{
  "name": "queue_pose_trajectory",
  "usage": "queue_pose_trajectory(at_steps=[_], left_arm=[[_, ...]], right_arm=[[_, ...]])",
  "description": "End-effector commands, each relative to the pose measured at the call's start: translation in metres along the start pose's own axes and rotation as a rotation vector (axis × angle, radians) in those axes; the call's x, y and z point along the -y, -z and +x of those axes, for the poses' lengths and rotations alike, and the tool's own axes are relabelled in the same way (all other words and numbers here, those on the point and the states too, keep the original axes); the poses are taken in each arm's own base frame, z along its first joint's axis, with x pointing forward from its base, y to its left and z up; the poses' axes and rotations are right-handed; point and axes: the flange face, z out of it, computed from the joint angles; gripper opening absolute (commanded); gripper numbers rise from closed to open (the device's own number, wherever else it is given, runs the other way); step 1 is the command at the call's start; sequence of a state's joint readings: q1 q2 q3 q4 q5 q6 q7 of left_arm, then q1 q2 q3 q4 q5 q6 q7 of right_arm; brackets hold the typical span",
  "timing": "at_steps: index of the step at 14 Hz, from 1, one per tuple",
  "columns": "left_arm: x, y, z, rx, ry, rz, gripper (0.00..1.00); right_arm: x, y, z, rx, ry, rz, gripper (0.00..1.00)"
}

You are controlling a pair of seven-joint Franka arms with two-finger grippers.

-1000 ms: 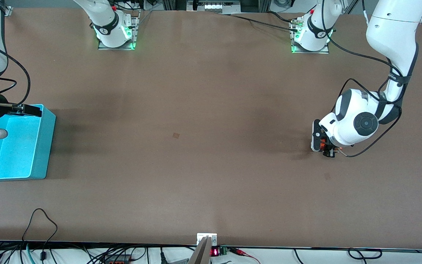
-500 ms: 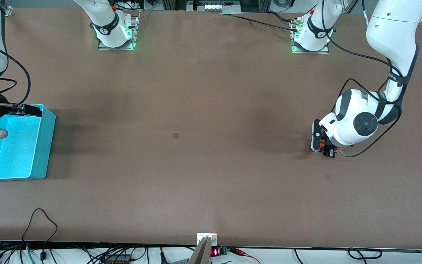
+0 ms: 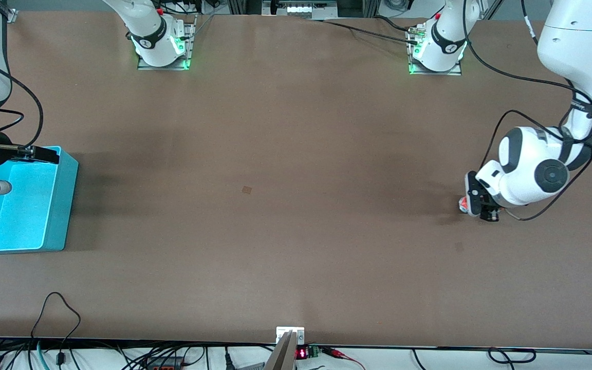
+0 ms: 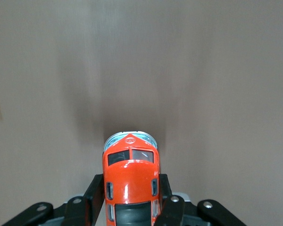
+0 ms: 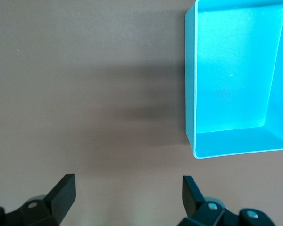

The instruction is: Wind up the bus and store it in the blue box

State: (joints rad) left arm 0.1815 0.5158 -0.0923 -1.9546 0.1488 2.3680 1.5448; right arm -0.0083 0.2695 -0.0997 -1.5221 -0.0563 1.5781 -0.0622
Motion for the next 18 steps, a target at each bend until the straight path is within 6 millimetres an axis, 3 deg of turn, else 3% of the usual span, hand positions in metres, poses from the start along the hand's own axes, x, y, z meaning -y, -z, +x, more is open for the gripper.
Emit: queue_pose_trajectory(at_steps=[1, 8, 17, 18], left_arm=[[0.002, -0.027, -0.039, -0.009, -0.026, -0.022, 0.23], [0.000, -0.044, -0.125, -0.021, -0.060, -0.018, 0.24], [0.003, -0.042, -0.120, -0.026, -0.079, -0.017, 0.31], [0.004, -0.041, -0.119, -0.027, -0.079, -0.015, 0.46]], right_arm=[[0.000, 0.003, -0.002, 0.004, 0.018, 0.006, 1.00], [0.001, 0.003, -0.002, 0.004, 0.018, 0.006, 1.00], [-0.002, 0.002, -0.002, 0.006, 0.015, 0.007, 1.00], [-0.002, 0.002, -0.002, 0.006, 0.015, 0.007, 1.00]])
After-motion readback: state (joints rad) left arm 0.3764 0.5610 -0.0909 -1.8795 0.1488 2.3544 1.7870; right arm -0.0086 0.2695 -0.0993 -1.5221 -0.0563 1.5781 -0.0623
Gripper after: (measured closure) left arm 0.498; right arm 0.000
